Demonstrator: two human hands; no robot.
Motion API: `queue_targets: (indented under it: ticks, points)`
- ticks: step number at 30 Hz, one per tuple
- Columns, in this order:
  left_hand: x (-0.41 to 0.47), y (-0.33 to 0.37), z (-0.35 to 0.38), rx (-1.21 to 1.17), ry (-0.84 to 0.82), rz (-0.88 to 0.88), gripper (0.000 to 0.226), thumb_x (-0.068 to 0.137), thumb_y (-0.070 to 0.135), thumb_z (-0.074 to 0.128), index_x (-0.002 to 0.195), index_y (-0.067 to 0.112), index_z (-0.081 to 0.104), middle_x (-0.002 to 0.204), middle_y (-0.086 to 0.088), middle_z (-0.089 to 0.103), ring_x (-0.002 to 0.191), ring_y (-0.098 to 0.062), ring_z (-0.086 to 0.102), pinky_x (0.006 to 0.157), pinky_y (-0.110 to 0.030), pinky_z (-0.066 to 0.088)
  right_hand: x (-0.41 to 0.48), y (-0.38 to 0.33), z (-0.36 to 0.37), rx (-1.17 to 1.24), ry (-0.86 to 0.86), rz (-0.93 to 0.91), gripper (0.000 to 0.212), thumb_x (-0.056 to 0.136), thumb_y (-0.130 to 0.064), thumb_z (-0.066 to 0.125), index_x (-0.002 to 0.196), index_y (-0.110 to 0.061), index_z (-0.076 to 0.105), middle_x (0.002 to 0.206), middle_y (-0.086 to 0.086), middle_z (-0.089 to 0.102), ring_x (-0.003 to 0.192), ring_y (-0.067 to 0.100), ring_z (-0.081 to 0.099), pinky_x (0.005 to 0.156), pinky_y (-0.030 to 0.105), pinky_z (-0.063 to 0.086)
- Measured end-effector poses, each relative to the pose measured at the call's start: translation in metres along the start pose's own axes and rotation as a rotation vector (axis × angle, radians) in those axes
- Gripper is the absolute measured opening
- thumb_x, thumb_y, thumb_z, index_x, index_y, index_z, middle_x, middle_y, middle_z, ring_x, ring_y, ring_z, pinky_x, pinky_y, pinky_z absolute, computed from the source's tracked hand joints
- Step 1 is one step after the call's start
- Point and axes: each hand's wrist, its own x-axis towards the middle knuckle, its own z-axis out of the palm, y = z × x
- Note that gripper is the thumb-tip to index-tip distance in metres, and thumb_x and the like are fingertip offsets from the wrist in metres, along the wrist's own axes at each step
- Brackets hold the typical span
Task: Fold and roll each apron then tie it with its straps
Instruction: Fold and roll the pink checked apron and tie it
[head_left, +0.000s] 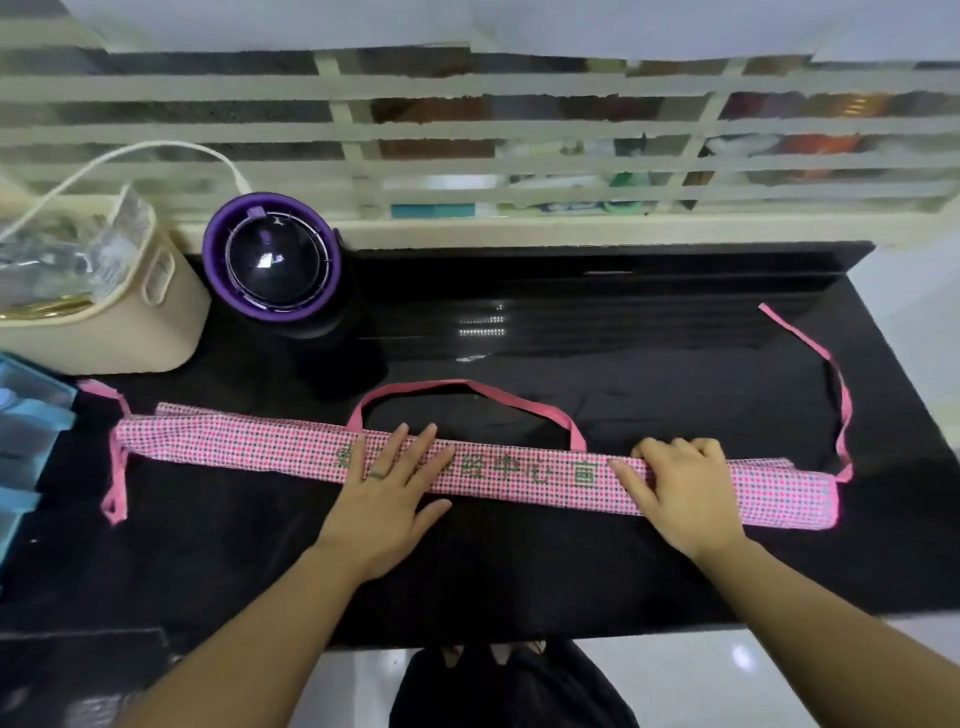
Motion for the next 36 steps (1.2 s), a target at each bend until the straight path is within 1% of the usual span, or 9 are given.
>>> queue_targets:
  ticks: [6, 10, 15, 19, 22, 26, 28, 30, 36]
  points:
    - [-0.003, -0.016, -0.004, -0.062, 0.017, -0.050, 0.084, 0.066, 0.075, -0.034, 0.142, 0.045, -0.016, 0.151, 0.015, -0.029, 0.142, -0.017, -0.027, 0.109, -0.046, -0.025, -0.011, 0.039, -0.009, 0.037, -0.123, 0.109, 0.046, 0.091, -0.061, 0.032, 0.061, -0.027, 0.038, 0.037, -0.010, 0.026, 0.043, 0.020, 0.035, 0.065, 0.035, 0.043]
    - [-0.002, -0.017, -0.005, -0.101, -0.002, -0.057, 0.086, 0.064, 0.077, -0.033, 0.142, 0.046, -0.015, 0.153, 0.015, -0.027, 0.141, -0.015, -0.029, 0.107, -0.042, -0.031, 0.000, 0.048, -0.020, 0.198, -0.307, 0.157, 0.053, 0.093, -0.050, 0.051, 0.052, -0.021, 0.035, 0.041, -0.005, 0.034, 0.043, 0.014, 0.039, 0.047, 0.022, 0.026]
    - [-0.004, -0.013, -0.011, -0.128, -0.028, -0.072, 0.089, 0.059, 0.078, -0.036, 0.140, 0.046, -0.021, 0.150, 0.017, -0.033, 0.139, -0.013, -0.032, 0.110, -0.045, -0.027, 0.017, 0.056, -0.032, 0.120, -0.530, 0.279, 0.044, 0.090, -0.057, 0.051, 0.066, -0.020, 0.046, 0.057, -0.007, 0.049, 0.058, 0.014, 0.051, 0.055, 0.028, 0.036]
    - [-0.005, -0.008, -0.017, -0.117, -0.052, -0.102, 0.079, 0.066, 0.076, -0.023, 0.138, 0.045, -0.023, 0.149, 0.015, -0.035, 0.139, -0.015, -0.033, 0.110, -0.046, -0.025, -0.001, 0.061, -0.023, -0.162, -0.181, 0.205, 0.027, 0.086, -0.041, 0.063, 0.077, -0.016, 0.060, 0.078, 0.002, 0.060, 0.077, 0.029, 0.058, 0.075, 0.039, 0.040]
    - [-0.005, 0.000, -0.021, -0.116, -0.038, -0.119, 0.074, 0.070, 0.064, -0.018, 0.139, 0.040, -0.022, 0.148, 0.013, -0.034, 0.139, -0.015, -0.032, 0.110, -0.046, -0.023, -0.002, 0.035, -0.026, 0.026, 0.079, 0.003, 0.023, 0.086, -0.031, 0.053, 0.092, -0.015, 0.068, 0.097, 0.004, 0.062, 0.090, 0.030, 0.059, 0.087, 0.043, 0.038]
    - [-0.005, 0.006, -0.019, -0.136, 0.057, -0.113, 0.076, 0.083, 0.059, 0.000, 0.152, 0.028, 0.006, 0.159, 0.006, -0.006, 0.147, -0.020, -0.009, 0.113, -0.045, -0.010, 0.001, -0.041, -0.022, 0.194, -0.104, -0.314, 0.052, 0.073, -0.021, 0.067, 0.124, -0.014, 0.062, 0.130, 0.007, 0.058, 0.122, 0.025, 0.052, 0.111, 0.044, 0.034]
    - [-0.005, 0.010, -0.018, -0.118, 0.122, -0.083, 0.060, 0.094, 0.044, 0.039, 0.147, 0.016, 0.035, 0.156, -0.004, 0.026, 0.145, -0.027, 0.021, 0.114, -0.050, 0.013, 0.001, -0.067, -0.017, 0.150, -0.295, -0.342, 0.071, 0.070, -0.024, 0.070, 0.137, -0.014, 0.050, 0.144, 0.008, 0.048, 0.133, 0.026, 0.044, 0.111, 0.044, 0.029]
    - [-0.001, 0.014, -0.015, -0.063, 0.181, -0.070, 0.060, 0.079, 0.025, 0.074, 0.134, 0.011, 0.053, 0.139, -0.009, 0.052, 0.129, -0.031, 0.049, 0.102, -0.056, 0.038, 0.009, -0.079, -0.014, 0.152, -0.405, -0.290, 0.071, 0.079, -0.021, 0.065, 0.145, -0.013, 0.039, 0.151, 0.008, 0.036, 0.140, 0.026, 0.034, 0.114, 0.046, 0.026]
    - [0.007, 0.035, -0.018, 0.034, 0.114, -0.175, 0.078, 0.050, 0.012, 0.089, 0.123, 0.023, 0.064, 0.117, -0.014, 0.066, 0.107, -0.039, 0.063, 0.079, -0.062, 0.048, 0.020, -0.081, -0.004, 0.098, -0.333, -0.287, 0.067, 0.036, -0.017, 0.093, 0.101, -0.017, 0.074, 0.102, 0.000, 0.073, 0.091, 0.017, 0.071, 0.084, 0.034, 0.055]
